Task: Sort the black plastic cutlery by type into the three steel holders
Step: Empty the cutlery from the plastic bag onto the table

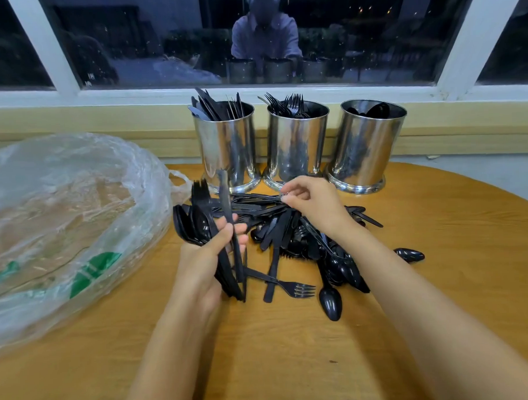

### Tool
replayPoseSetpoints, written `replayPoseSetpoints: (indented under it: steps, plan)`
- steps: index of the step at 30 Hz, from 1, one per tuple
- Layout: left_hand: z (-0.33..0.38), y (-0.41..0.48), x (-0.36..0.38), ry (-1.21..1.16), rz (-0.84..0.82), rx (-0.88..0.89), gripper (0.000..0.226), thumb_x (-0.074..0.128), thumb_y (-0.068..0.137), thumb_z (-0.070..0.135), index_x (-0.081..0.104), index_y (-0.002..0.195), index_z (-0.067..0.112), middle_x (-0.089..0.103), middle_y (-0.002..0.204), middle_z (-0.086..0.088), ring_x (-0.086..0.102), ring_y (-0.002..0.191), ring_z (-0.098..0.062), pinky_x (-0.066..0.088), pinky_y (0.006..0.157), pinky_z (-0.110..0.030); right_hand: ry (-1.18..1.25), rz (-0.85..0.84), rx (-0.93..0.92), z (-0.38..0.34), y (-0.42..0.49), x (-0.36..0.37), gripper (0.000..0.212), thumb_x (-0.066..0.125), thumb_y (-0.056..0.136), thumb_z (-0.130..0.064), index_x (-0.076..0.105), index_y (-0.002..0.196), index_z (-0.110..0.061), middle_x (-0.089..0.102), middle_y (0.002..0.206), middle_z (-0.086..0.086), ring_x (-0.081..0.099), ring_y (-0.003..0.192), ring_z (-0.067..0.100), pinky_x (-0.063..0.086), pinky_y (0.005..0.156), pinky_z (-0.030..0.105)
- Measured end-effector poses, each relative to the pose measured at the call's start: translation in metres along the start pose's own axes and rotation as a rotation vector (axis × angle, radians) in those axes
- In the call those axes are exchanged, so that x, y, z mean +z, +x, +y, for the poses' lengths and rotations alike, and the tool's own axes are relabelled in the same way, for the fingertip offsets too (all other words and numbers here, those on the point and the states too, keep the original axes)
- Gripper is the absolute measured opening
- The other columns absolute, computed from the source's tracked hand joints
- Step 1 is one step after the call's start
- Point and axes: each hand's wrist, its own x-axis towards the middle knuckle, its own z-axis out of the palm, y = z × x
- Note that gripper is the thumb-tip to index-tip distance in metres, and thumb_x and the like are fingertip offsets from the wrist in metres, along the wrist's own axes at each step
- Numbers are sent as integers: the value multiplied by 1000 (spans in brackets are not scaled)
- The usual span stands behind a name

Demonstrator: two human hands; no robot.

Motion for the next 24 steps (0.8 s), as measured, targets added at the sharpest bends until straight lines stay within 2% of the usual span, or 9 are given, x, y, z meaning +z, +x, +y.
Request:
replayPoseSetpoints:
  steps: [3, 6, 8, 11, 14, 16, 17, 20, 24]
  plan:
    - [2, 1, -3, -38, 21, 5, 18, 61, 94, 6, 69, 110, 7, 77, 95, -8, 73, 78, -12, 56, 63, -19, -175, -77, -65, 6, 8, 13, 22, 67, 89, -13, 68, 112, -13, 67, 101, -1, 55, 80, 8, 50, 88, 27]
    - [2, 1, -3, -33, 32, -2, 18, 61, 93, 6, 69, 109, 8, 77, 95, -8, 73, 78, -13, 56, 63, -19, -350, -179, -140, 3, 13, 28, 36, 68, 90, -17, 62, 125, -16, 65, 121, 2, 56, 105, 15, 46, 96, 33]
    - [2, 0, -3, -24, 22, -5, 17, 61, 93, 6, 70, 107, 8, 77, 95, -8, 73, 78, -13, 56, 63, -20, -460, -214, -171, 3, 15, 36, 35, 65, 92, -16, 62, 126, -18, 64, 122, 3, 51, 117, 19, 46, 95, 36]
    - [2, 1, -3, -14, 5, -5, 17, 61, 93, 6, 70, 107, 8, 76, 95, -9, 73, 78, -14, 57, 64, -21, -493, -121, -252, -2, 16, 34, 27, 59, 94, -13, 67, 119, -18, 67, 115, 3, 52, 111, 18, 46, 90, 35]
    - [2, 2, -3, -19, -2, -17, 17, 61, 93, 6, 69, 108, 8, 76, 95, -9, 73, 79, -15, 58, 66, -22, -264, 103, -297, -17, 20, 17, 23, 60, 94, -13, 70, 114, -14, 70, 109, 1, 57, 95, 8, 50, 90, 27]
    - [1, 2, -3, -21, 2, -25, 18, 61, 93, 6, 69, 109, 7, 76, 95, -9, 73, 80, -15, 58, 66, -23, -57, 241, -256, -29, 22, -2, 19, 59, 94, -14, 70, 110, -12, 68, 104, 0, 58, 85, 3, 50, 81, 15]
    - [1, 2, -3, -25, 2, -30, 18, 61, 93, 7, 69, 109, 7, 76, 96, -9, 73, 80, -15, 58, 66, -23, 55, 292, -214, -35, 20, -11, 17, 59, 95, -14, 70, 107, -12, 65, 103, 0, 58, 79, 1, 51, 74, 14]
    - [1, 1, -2, -35, -4, -46, 18, 59, 95, 7, 68, 110, 6, 76, 97, -10, 74, 81, -16, 58, 67, -25, 396, 419, -108, -46, 5, -32, 11, 59, 95, -13, 68, 101, -9, 65, 95, 6, 63, 69, 3, 54, 66, 17]
    - [-1, -1, 1, -49, -24, -58, 19, 56, 96, 6, 64, 113, 3, 76, 97, -11, 75, 86, -20, 60, 69, -26, 703, 434, 43, -50, -27, -40, 5, 61, 93, -7, 65, 94, -9, 67, 83, 8, 70, 77, 18, 56, 72, 22]
